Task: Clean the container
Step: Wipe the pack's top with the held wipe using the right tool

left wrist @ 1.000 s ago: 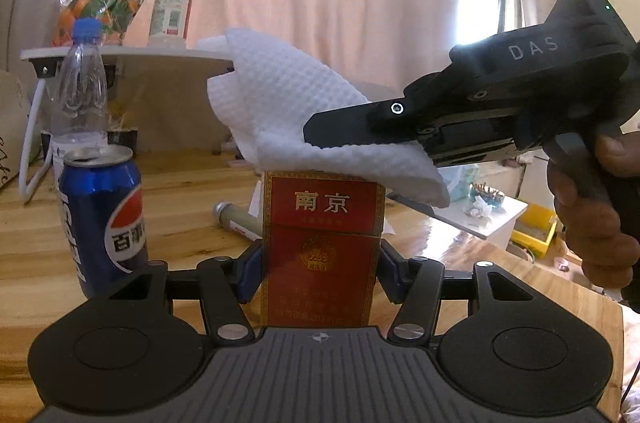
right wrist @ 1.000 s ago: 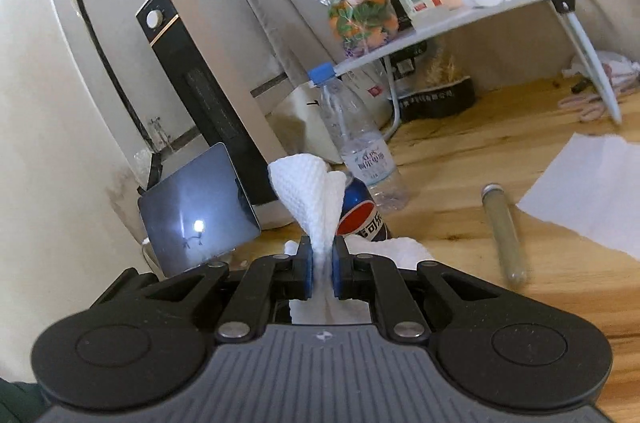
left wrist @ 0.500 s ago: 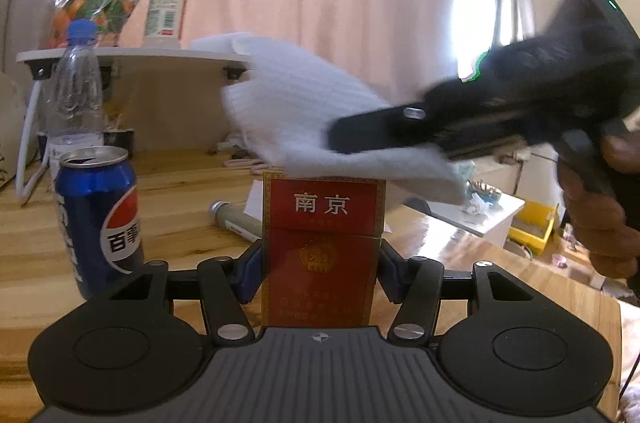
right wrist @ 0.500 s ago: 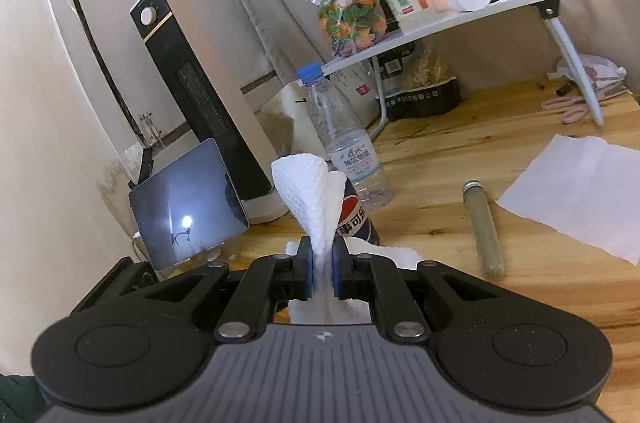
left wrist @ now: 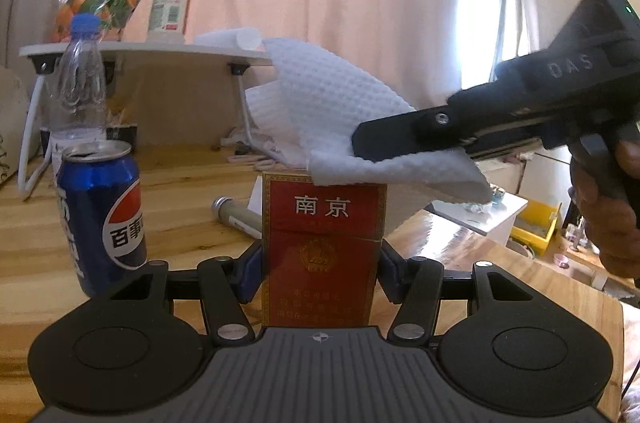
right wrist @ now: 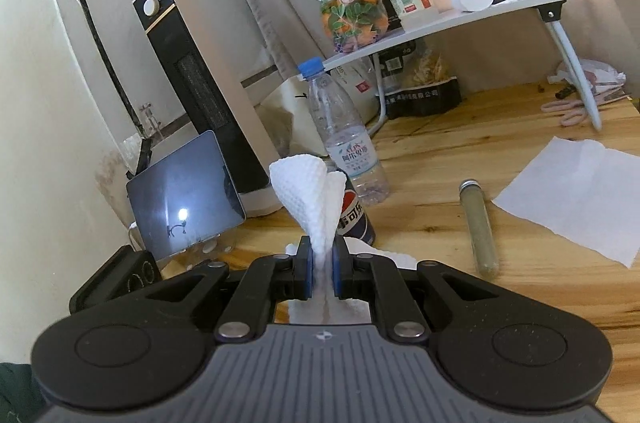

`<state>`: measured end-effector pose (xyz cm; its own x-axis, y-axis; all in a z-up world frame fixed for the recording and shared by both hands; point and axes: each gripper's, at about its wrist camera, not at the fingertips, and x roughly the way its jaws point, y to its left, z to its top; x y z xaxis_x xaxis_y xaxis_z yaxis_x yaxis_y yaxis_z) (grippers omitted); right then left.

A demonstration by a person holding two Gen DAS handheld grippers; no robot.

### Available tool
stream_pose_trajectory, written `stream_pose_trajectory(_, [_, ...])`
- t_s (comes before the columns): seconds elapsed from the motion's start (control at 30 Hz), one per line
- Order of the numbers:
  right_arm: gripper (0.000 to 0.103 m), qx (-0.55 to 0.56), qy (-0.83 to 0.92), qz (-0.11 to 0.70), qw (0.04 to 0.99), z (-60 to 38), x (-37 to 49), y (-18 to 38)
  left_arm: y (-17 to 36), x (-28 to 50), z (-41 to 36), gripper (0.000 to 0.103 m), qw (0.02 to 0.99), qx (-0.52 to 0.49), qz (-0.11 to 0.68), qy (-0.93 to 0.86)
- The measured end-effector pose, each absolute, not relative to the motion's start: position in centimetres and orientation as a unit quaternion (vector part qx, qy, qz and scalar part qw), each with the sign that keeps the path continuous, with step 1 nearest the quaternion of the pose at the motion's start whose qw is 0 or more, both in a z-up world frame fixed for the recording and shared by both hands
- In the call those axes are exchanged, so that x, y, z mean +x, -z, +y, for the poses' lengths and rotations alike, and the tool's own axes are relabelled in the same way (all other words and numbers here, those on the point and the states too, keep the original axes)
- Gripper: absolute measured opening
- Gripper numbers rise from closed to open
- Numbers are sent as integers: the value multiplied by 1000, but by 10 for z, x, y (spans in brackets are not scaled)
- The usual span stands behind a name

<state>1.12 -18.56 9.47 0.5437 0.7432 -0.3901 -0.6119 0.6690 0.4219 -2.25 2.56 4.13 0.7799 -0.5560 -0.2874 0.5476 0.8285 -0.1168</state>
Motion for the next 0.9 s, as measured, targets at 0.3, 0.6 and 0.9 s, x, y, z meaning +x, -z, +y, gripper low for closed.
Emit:
stream_pose_trajectory(0.3, [12,183,-399,269,857,-187,34,-87,-43,-24,31,58,945,-23,141,293])
stream_pose_trajectory(0.6, [12,150,-396,254,870,-186,22,-99,-40,-28,27,58,944,-3,139,300])
stream_pose_trajectory(0.9, [12,-97,-373,206,900,-125,-26,-115,-40,-26,32,58,945,-8,155,289])
